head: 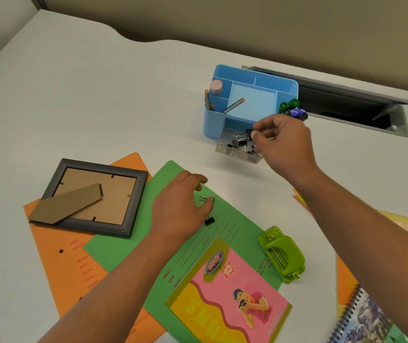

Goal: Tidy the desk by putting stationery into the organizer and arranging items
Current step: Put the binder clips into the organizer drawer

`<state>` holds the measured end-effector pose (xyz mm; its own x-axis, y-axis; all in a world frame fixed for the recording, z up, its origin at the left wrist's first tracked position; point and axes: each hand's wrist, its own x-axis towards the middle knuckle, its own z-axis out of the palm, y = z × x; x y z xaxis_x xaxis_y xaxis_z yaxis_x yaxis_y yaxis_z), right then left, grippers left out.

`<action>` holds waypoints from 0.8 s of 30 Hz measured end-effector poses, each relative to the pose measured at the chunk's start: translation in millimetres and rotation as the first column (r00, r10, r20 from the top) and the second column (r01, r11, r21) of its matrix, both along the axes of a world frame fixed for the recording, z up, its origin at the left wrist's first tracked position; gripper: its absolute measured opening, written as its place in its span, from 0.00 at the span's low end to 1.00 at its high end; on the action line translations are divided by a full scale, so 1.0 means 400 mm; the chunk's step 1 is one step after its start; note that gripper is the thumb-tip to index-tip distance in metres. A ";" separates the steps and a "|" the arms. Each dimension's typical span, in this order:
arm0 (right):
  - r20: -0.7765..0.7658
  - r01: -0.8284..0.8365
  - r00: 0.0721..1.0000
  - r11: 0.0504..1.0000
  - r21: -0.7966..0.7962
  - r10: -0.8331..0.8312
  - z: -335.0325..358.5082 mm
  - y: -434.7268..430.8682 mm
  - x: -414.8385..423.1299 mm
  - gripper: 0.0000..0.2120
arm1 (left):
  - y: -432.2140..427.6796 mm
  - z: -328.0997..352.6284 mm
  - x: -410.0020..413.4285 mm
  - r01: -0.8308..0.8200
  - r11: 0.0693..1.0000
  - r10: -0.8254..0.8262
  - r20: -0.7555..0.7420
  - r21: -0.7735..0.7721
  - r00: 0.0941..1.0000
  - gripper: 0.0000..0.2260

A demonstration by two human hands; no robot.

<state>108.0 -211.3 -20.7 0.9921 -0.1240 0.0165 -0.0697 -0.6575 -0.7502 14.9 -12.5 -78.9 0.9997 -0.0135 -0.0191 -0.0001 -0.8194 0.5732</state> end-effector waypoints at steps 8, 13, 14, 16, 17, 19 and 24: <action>0.027 0.004 1.000 1.000 -0.011 -0.004 -0.023 0.018 -0.059 0.01 | 0.011 -0.027 0.000 0.030 0.995 -0.014 -0.164 0.096 0.986 0.13; -0.133 -0.121 0.985 0.991 -0.051 0.113 -0.093 0.034 -0.162 0.01 | 0.016 -0.044 0.005 0.111 0.978 -0.073 -0.208 0.176 0.975 0.15; -0.180 -0.159 0.973 0.985 -0.075 0.143 -0.108 0.039 -0.175 0.02 | 0.016 -0.046 0.006 0.120 0.976 -0.082 -0.204 0.183 0.976 0.16; -0.255 -0.237 0.947 0.962 -0.133 0.197 -0.132 0.049 -0.190 0.05 | 0.016 -0.048 0.009 0.136 0.973 -0.100 -0.188 0.188 0.977 0.17; -0.287 -0.272 0.932 0.950 -0.151 0.222 -0.139 0.053 -0.193 0.07 | 0.015 -0.048 0.012 0.147 0.971 -0.112 -0.182 0.188 0.977 0.18; -0.332 -0.315 0.909 0.937 -0.151 0.252 -0.145 0.059 -0.193 0.10 | 0.013 -0.048 0.020 0.176 0.964 -0.141 -0.179 0.197 0.974 0.18; -0.343 -0.342 0.899 0.926 -0.162 0.272 -0.149 0.068 -0.184 0.13 | 0.011 -0.044 0.048 0.242 0.942 -0.205 -0.172 0.231 0.964 0.09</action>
